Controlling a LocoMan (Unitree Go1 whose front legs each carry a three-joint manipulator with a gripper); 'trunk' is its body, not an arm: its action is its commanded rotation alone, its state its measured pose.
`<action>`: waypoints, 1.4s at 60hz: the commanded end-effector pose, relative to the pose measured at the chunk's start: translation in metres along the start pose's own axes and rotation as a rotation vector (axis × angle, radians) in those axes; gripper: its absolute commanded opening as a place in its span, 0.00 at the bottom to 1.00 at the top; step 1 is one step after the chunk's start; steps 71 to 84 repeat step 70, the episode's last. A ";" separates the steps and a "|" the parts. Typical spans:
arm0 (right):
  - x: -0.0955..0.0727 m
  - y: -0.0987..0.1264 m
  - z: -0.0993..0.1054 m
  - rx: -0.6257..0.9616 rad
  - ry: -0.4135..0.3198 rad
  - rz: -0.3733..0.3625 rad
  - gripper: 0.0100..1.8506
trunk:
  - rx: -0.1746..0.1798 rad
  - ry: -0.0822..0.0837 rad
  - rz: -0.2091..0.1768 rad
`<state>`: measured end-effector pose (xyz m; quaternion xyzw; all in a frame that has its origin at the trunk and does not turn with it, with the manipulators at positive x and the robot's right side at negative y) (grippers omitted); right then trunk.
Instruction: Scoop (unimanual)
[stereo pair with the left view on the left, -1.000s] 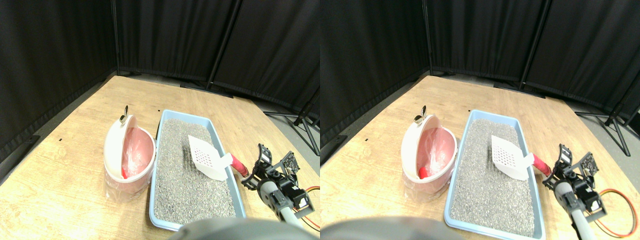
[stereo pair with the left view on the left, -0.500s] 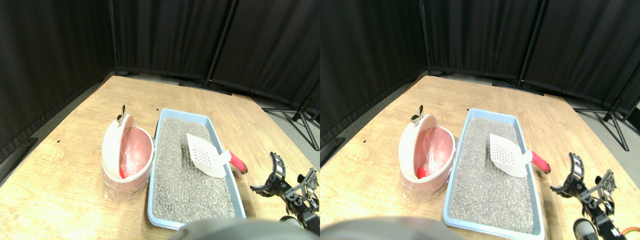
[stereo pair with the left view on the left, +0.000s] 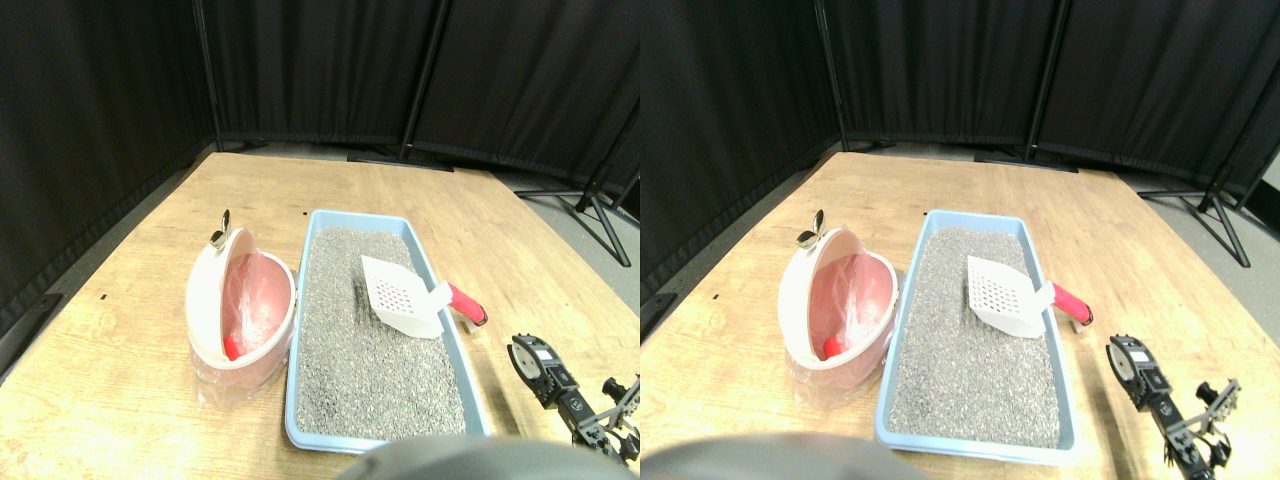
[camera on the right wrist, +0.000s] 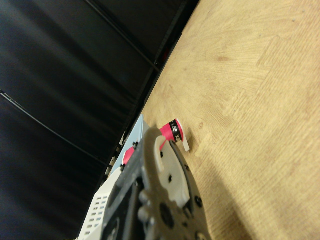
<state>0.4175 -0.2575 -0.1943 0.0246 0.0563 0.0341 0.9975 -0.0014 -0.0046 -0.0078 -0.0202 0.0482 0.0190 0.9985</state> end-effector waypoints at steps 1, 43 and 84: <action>-0.003 0.002 0.002 -0.018 -0.025 0.016 0.02 | -0.007 -0.005 -0.019; -0.026 0.009 -0.008 -0.075 -0.011 0.018 0.02 | 0.024 0.002 -0.069; -0.016 0.019 -0.007 -0.097 -0.001 0.022 0.02 | 0.004 -0.001 -0.050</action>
